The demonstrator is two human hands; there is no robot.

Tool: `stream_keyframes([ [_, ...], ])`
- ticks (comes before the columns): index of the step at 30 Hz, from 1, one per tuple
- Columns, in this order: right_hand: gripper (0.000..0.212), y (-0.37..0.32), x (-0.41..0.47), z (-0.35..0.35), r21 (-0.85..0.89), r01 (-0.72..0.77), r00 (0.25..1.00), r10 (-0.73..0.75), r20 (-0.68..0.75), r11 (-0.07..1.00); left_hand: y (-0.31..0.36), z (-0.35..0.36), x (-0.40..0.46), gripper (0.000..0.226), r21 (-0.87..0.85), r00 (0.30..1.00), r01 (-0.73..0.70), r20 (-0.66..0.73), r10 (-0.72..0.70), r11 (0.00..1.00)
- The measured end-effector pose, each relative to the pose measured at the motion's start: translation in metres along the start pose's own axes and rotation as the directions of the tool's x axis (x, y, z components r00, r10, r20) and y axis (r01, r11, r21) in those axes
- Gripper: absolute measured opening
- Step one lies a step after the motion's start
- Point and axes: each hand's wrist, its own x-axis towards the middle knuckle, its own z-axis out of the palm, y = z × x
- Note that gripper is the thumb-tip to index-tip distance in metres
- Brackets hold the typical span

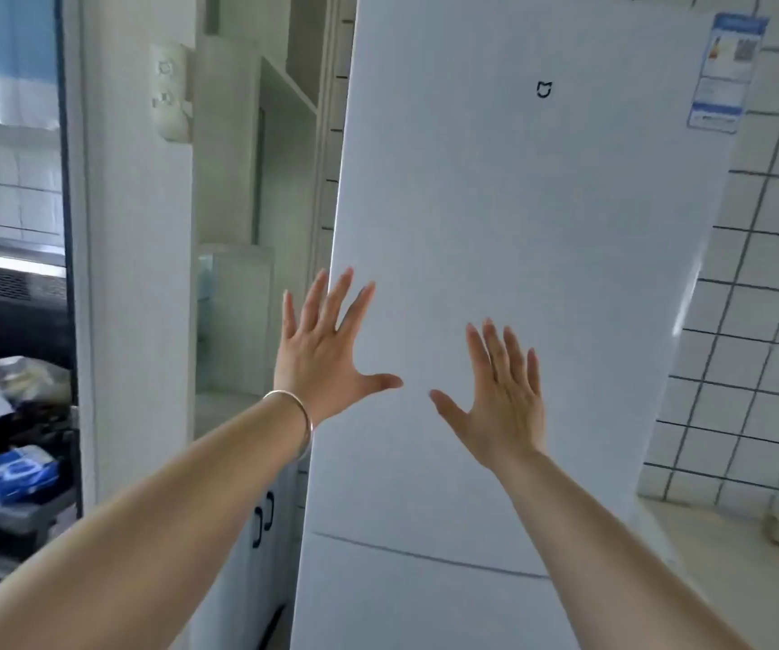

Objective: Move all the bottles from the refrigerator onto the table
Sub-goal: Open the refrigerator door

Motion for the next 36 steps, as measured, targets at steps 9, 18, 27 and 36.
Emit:
stream_keyframes([
  [9, 0.07, -0.1, 0.122, 0.069, -0.049, 0.242, 0.96, -0.246, -0.131, 0.969, -0.102, 0.084, 0.057, 0.114, -0.206, 0.966, 0.221, 0.179, -0.185, 0.953],
  [18, 0.042, -0.153, 0.206, 0.1, -0.505, 0.459, 0.824, -0.563, -0.066, 0.731, -0.121, 0.122, 0.107, 0.022, -0.644, 0.903, 0.288, 0.429, 0.023, 0.709],
  [27, 0.015, -0.161, 0.218, 0.103, -0.662, 0.475, 0.83, -0.545, 0.118, 0.58, -0.118, 0.121, 0.104, 0.032, -0.738, 0.862, 0.363, 0.497, 0.095, 0.568],
  [36, 0.04, -0.167, 0.199, 0.086, -0.597, 0.459, 0.796, -0.603, -0.052, 0.658, -0.116, 0.104, 0.089, 0.021, -0.774, 0.887, 0.297, 0.44, 0.138, 0.559],
])
